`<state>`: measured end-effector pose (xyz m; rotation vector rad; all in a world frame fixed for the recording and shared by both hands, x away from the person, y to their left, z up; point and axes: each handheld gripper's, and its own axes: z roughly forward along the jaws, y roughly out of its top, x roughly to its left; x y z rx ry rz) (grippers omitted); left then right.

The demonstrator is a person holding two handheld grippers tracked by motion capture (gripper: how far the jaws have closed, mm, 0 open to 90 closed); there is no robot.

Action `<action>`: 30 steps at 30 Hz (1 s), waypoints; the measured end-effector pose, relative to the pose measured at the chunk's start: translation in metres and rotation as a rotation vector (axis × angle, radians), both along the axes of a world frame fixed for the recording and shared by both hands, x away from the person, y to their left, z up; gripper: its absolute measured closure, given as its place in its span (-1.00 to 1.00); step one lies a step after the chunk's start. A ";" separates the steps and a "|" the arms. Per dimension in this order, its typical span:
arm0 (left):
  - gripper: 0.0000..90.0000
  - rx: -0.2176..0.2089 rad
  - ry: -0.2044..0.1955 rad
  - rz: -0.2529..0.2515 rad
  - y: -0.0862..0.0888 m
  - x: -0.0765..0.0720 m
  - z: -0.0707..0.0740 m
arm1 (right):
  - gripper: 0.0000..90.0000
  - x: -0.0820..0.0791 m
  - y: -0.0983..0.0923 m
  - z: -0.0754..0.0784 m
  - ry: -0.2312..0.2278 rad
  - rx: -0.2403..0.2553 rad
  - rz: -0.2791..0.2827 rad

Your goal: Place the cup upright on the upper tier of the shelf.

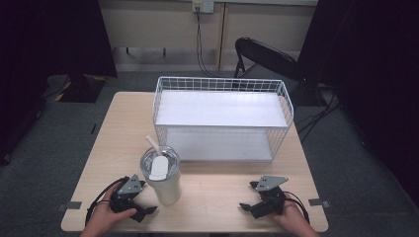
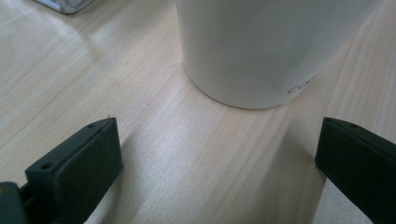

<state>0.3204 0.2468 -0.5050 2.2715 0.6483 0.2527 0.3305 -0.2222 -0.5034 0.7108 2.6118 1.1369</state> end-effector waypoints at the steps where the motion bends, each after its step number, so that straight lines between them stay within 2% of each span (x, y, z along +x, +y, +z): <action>1: -1.00 -0.002 -0.005 -0.009 0.000 0.000 -0.001 | -0.72 0.000 0.000 0.000 0.000 0.000 -0.002; 6: -1.00 -0.001 -0.001 -0.006 -0.004 0.003 0.000 | -0.72 -0.002 -0.002 0.000 -0.001 0.000 -0.016; 11: -1.00 0.019 0.014 -0.012 -0.007 0.005 0.002 | -0.72 -0.003 -0.004 0.000 -0.002 0.000 -0.017; 13: -0.91 0.014 0.007 -0.017 -0.006 0.004 0.004 | -0.72 -0.003 -0.004 0.000 -0.002 0.000 -0.017; 15: -0.64 0.007 0.003 -0.020 -0.005 0.004 0.005 | -0.72 -0.003 -0.004 0.000 -0.002 0.000 -0.017; 16: -0.64 0.007 0.000 -0.029 -0.004 0.004 0.006 | -0.72 -0.003 -0.004 0.000 -0.002 0.000 -0.017; 17: -0.61 -0.011 0.023 -0.028 -0.004 0.004 0.007 | -0.72 -0.003 -0.004 0.000 -0.002 0.000 -0.017; 18: -0.66 -0.021 0.028 -0.026 -0.004 0.003 0.007 | -0.72 -0.003 -0.004 0.000 -0.002 0.000 -0.017; 20: -0.63 -0.021 0.029 -0.033 -0.004 0.003 0.008 | -0.72 -0.003 -0.004 0.000 -0.002 0.000 -0.017; 21: -0.64 -0.045 0.039 -0.033 -0.004 0.003 0.009 | -0.72 -0.003 -0.004 0.000 -0.002 0.000 -0.017; 23: -0.64 -0.051 0.042 -0.031 -0.003 0.003 0.011 | -0.72 -0.003 -0.004 0.000 -0.002 0.000 -0.017; 26: -0.64 -0.093 0.041 -0.034 -0.002 0.004 0.017 | -0.72 -0.003 -0.004 0.000 -0.002 0.001 -0.017; 30: -0.65 -0.127 0.052 -0.007 -0.003 0.005 0.024 | -0.72 -0.003 -0.004 0.000 -0.001 0.001 -0.018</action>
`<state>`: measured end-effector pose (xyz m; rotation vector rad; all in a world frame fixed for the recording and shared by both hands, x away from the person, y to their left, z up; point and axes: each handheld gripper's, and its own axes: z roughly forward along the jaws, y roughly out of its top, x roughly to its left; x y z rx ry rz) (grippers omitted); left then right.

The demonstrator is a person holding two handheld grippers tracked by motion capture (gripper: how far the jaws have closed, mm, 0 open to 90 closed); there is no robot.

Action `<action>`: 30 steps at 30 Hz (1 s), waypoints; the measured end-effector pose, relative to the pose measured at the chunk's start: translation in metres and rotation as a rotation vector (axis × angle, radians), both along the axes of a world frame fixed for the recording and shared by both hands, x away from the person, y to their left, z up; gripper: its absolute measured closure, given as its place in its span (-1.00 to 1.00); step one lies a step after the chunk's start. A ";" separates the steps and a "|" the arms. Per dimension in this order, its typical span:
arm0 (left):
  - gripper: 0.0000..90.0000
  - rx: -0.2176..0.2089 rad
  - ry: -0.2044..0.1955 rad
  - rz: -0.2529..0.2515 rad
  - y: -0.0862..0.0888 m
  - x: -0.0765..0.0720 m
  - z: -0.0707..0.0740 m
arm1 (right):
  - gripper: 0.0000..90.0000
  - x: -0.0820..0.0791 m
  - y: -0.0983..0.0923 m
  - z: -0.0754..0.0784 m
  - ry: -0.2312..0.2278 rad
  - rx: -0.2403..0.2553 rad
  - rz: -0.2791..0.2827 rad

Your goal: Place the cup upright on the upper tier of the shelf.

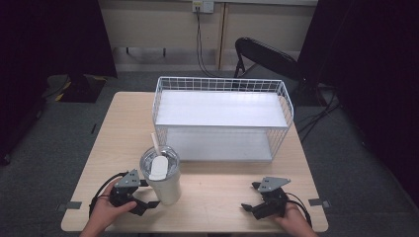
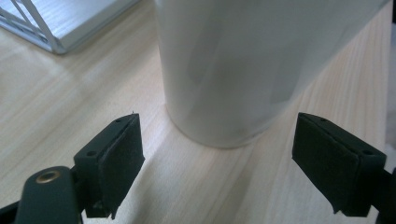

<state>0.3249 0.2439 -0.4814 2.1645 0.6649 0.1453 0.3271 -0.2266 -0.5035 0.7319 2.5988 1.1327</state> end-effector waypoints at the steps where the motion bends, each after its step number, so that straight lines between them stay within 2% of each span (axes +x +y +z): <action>1: -0.65 0.000 0.000 0.000 0.000 0.000 0.000 | -0.72 0.000 0.000 0.000 0.000 0.000 0.000; 4: -0.65 -0.034 0.002 0.005 0.001 -0.001 0.005 | -0.72 0.000 0.000 0.000 0.000 0.000 0.000; 12: -0.65 -0.078 -0.023 0.016 0.002 -0.002 0.015 | -0.72 0.000 0.000 0.000 0.000 0.000 0.000; 16: -0.65 -0.138 -0.017 0.011 0.003 -0.002 0.021 | -0.72 0.000 0.000 0.000 0.000 0.000 0.000; 24: -0.65 -0.177 -0.038 -0.008 -0.006 -0.003 0.030 | -0.72 0.000 0.000 0.000 0.001 0.000 0.001; 30: -0.75 -0.173 -0.066 -0.016 -0.013 0.000 0.034 | -0.72 0.000 0.000 0.000 0.000 0.000 0.001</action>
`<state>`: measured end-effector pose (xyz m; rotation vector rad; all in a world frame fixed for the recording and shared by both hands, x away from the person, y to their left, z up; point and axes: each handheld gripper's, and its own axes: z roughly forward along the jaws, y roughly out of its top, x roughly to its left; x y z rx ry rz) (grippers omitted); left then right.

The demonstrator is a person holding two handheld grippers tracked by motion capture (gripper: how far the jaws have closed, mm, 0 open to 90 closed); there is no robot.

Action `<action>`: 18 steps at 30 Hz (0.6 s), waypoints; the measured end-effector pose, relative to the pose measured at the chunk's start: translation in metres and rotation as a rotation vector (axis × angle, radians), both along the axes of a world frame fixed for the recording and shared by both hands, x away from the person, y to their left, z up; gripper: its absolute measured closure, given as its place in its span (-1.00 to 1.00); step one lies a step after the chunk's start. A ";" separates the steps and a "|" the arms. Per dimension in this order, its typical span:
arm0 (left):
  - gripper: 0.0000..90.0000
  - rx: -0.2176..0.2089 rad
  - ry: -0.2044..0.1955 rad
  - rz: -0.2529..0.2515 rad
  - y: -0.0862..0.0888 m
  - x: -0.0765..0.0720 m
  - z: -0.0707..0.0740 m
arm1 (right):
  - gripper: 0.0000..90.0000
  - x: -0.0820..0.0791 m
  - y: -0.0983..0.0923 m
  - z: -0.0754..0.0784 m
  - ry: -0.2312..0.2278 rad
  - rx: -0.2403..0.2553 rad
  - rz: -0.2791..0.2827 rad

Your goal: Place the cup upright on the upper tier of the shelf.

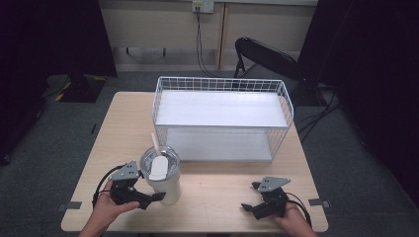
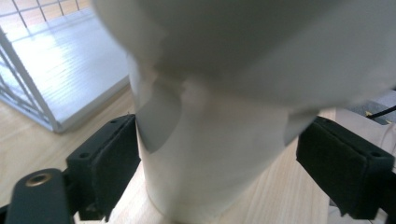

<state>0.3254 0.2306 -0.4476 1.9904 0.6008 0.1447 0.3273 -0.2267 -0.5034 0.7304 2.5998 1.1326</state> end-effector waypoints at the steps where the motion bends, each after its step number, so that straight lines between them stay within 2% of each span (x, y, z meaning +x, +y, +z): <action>1: -0.77 -0.017 -0.002 0.003 -0.003 0.001 0.000 | -0.72 0.000 0.000 0.000 0.000 0.000 0.000; 4: -0.81 -0.014 -0.020 0.001 -0.006 0.003 0.000 | -0.72 0.000 0.000 0.000 0.000 0.000 -0.001; 9: -0.84 -0.058 -0.029 0.003 -0.007 0.004 -0.001 | -0.72 0.000 0.000 0.000 -0.001 0.000 -0.004; 18: -0.87 -0.095 -0.044 0.014 -0.009 0.004 -0.004 | -0.72 0.000 0.000 0.000 -0.001 0.001 -0.004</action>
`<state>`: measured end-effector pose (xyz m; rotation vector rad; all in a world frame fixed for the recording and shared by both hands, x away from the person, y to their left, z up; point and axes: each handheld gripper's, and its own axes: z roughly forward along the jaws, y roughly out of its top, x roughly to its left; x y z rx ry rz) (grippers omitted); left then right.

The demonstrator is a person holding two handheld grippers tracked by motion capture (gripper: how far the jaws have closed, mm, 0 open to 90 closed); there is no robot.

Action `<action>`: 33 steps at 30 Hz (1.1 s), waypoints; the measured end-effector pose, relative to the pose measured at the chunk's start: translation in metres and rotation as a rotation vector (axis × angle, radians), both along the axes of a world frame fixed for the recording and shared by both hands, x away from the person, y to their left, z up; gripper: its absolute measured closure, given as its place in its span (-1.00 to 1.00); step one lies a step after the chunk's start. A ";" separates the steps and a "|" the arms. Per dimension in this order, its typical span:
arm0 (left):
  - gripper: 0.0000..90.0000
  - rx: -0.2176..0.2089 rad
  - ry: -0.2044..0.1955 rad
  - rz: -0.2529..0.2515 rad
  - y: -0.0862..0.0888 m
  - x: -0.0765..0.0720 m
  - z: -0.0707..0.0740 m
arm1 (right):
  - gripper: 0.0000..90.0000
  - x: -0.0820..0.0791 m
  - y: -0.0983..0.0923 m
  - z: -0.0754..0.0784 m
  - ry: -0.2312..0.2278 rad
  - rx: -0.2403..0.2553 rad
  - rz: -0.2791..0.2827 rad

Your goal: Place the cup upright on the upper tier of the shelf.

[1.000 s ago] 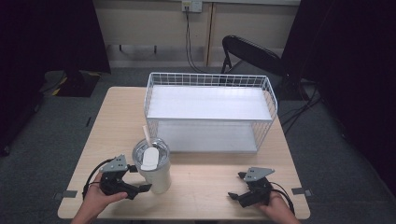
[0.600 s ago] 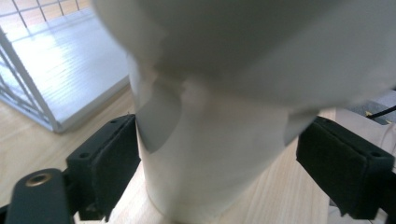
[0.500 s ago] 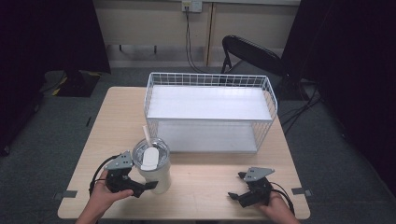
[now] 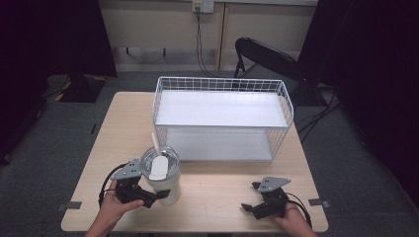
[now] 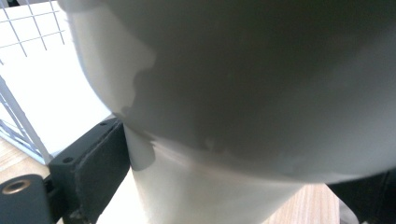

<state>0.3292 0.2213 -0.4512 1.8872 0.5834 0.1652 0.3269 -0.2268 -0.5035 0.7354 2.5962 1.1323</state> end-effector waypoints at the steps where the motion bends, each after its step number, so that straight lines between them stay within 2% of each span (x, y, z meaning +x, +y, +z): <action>1: -0.87 -0.011 -0.006 0.002 -0.001 0.000 -0.001 | -0.72 0.000 0.000 0.000 0.000 0.000 0.000; 5: -0.89 -0.034 -0.019 0.000 -0.002 0.001 -0.003 | -0.72 0.000 0.000 0.000 0.000 0.000 0.000; 7: -0.89 -0.064 -0.033 -0.006 -0.003 0.003 -0.007 | -0.72 0.000 0.000 0.000 0.000 0.000 0.000; 10: -0.90 -0.074 -0.039 -0.006 -0.003 0.003 -0.008 | -0.72 0.000 0.000 0.000 0.000 0.000 0.000; 11: -0.90 -0.091 -0.042 -0.008 -0.004 0.004 -0.011 | -0.72 0.000 0.000 0.000 0.000 0.000 0.000; 12: -0.89 -0.082 -0.048 -0.014 -0.004 0.004 -0.011 | -0.72 0.000 0.000 0.000 0.000 0.000 0.000; 16: -0.88 -0.091 -0.066 -0.016 -0.005 0.004 -0.013 | -0.72 0.000 0.000 0.000 0.000 0.000 0.000; 20: -0.85 -0.083 -0.119 -0.023 -0.006 0.004 -0.015 | -0.72 0.000 0.000 0.000 0.000 0.000 0.000; 25: -0.82 -0.069 -0.144 -0.017 -0.006 0.002 -0.014 | -0.72 0.000 0.000 0.000 0.000 0.000 0.000; 33: -0.80 -0.081 -0.170 -0.013 -0.006 0.001 -0.015 | -0.72 0.000 0.000 0.000 0.000 0.000 0.000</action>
